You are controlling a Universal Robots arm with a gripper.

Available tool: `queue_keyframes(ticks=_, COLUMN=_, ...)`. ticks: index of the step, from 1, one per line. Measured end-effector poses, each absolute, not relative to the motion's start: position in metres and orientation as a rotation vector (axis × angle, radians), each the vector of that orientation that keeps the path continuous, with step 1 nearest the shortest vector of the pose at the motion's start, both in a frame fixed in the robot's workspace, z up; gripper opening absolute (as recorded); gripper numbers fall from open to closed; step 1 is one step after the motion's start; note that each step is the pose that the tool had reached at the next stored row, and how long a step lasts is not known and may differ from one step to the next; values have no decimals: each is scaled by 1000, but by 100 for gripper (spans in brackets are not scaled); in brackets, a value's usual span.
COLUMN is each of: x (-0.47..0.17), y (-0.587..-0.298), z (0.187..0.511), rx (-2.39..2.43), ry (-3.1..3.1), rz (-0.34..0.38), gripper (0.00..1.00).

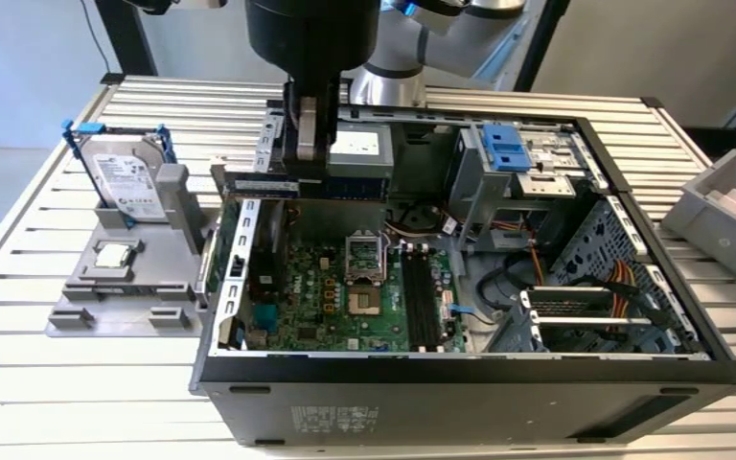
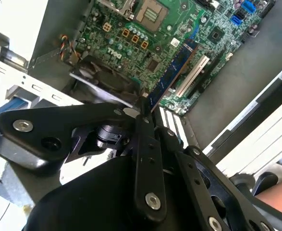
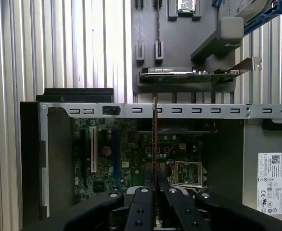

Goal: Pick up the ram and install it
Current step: 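Pick up the ram and move it above insertion slot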

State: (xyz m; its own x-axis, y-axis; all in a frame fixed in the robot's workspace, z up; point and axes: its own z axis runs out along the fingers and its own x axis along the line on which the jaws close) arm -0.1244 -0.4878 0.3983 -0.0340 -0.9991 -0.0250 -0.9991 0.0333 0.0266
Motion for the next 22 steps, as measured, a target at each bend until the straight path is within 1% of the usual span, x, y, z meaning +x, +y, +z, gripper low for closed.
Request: queue_keyframes(ticks=22, x=-85, y=-487, z=398, rx=2183, ry=-2258, rz=-57, gripper=0)
